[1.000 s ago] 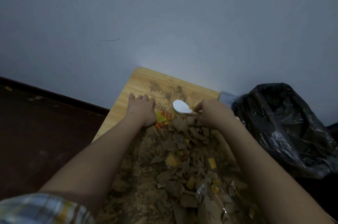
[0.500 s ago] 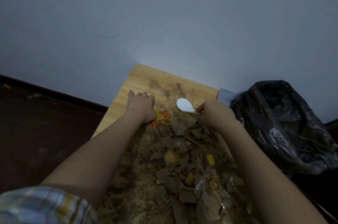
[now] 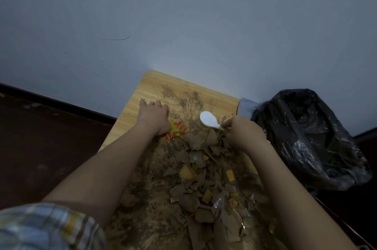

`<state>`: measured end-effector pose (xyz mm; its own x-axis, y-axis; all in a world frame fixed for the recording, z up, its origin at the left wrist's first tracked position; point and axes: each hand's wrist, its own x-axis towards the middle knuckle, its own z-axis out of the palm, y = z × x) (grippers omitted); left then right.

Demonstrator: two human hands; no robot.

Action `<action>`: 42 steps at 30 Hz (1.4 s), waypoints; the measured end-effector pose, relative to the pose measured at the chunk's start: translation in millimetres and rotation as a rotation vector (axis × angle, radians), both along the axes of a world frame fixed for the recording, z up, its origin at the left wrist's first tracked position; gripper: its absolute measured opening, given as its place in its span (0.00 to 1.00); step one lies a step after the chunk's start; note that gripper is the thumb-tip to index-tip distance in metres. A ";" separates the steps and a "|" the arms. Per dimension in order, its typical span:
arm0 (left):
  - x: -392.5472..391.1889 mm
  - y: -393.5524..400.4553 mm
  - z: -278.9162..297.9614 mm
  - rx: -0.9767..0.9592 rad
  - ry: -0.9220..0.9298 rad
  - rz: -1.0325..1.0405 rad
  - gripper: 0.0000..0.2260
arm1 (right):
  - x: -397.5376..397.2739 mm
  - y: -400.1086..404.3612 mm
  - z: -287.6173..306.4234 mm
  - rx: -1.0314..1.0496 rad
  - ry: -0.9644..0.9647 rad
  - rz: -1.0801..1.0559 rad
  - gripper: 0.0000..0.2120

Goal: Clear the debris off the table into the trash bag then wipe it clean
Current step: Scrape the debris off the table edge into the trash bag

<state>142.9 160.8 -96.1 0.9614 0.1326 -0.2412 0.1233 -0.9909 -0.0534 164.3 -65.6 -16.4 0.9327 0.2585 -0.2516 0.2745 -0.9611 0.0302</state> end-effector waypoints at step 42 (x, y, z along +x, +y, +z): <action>-59.5 13.3 -4.2 -0.510 -0.246 0.122 0.23 | -55.8 22.4 12.0 0.026 0.068 0.253 0.16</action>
